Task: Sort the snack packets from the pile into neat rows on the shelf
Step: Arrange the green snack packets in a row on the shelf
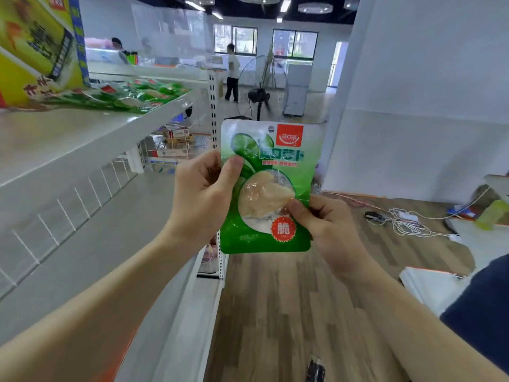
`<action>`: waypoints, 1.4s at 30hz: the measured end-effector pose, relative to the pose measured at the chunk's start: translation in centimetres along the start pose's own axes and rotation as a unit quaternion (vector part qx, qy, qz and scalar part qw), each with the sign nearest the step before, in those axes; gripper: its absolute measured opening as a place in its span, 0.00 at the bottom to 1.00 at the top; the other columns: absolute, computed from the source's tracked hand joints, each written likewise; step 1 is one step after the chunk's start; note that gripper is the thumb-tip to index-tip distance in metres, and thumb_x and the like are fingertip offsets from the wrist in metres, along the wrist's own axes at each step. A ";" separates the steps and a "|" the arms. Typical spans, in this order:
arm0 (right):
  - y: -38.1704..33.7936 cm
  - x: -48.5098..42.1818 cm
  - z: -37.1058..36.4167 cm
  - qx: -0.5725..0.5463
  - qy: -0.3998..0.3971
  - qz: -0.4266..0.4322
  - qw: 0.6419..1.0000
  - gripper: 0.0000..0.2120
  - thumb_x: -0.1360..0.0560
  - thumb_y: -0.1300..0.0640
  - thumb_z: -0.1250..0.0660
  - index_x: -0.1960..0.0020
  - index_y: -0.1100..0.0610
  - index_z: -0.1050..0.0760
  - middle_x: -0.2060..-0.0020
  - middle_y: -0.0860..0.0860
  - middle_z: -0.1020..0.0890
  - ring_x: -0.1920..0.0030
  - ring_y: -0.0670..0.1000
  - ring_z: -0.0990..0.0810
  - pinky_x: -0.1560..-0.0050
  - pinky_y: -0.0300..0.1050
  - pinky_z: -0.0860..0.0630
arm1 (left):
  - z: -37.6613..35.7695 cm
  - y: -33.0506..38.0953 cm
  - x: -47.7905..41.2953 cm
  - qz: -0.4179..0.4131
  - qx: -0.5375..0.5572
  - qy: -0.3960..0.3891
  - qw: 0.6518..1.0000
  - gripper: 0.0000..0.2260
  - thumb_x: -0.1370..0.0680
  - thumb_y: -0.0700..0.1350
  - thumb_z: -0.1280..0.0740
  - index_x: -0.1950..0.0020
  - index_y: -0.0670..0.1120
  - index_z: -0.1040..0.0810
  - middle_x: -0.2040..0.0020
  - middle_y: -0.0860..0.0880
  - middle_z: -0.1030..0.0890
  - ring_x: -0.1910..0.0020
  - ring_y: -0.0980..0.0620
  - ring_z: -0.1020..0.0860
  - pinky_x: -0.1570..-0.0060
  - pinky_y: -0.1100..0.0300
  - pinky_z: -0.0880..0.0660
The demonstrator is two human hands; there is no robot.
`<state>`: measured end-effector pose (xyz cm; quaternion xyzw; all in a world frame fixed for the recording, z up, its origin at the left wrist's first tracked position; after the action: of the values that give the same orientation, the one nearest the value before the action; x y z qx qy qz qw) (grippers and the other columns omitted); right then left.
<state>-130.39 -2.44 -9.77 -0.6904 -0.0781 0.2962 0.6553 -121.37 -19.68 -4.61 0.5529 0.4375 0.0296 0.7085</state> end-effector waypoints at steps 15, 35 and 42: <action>3.4 -23.0 1.1 -0.029 -0.123 -0.004 0.992 0.08 0.23 0.61 0.34 0.52 0.63 0.18 0.60 0.56 0.14 0.59 0.55 0.14 0.63 0.42 0.19 | -4.7 -7.9 -15.8 0.048 -0.068 0.108 0.991 0.10 0.19 0.43 0.35 0.57 0.39 0.20 0.62 0.44 0.17 0.63 0.42 0.19 0.65 0.47 0.20; 3.0 -34.0 -16.4 -0.107 -0.293 0.057 0.948 0.08 0.29 0.58 0.33 0.57 0.56 0.15 0.61 0.55 0.14 0.61 0.53 0.14 0.62 0.40 0.19 | 8.8 -7.5 -22.0 -0.045 -0.232 0.275 0.932 0.19 0.21 0.48 0.34 0.67 0.38 0.33 0.71 0.40 0.31 0.71 0.50 0.35 0.71 0.51 0.38; 1.8 -38.5 -19.6 -0.072 -0.341 0.103 0.932 0.04 0.32 0.51 0.27 0.60 0.44 0.14 0.62 0.54 0.14 0.63 0.53 0.15 0.65 0.39 0.19 | 10.2 -10.2 -24.0 -0.034 -0.189 0.315 0.929 0.21 0.23 0.56 0.36 0.61 0.37 0.27 0.62 0.37 0.22 0.62 0.35 0.24 0.65 0.38 0.27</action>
<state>-152.13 -38.54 -0.32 -0.5975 -0.2463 0.5733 0.5037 -133.97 -44.00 1.28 0.3554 0.6432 0.2605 0.6262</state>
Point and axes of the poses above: each hand's wrist, its own x-axis away from the middle knuckle, its own z-axis out of the back of the hand, y = z × x, the point moved 8 cm from there along -x, towards the middle knuckle
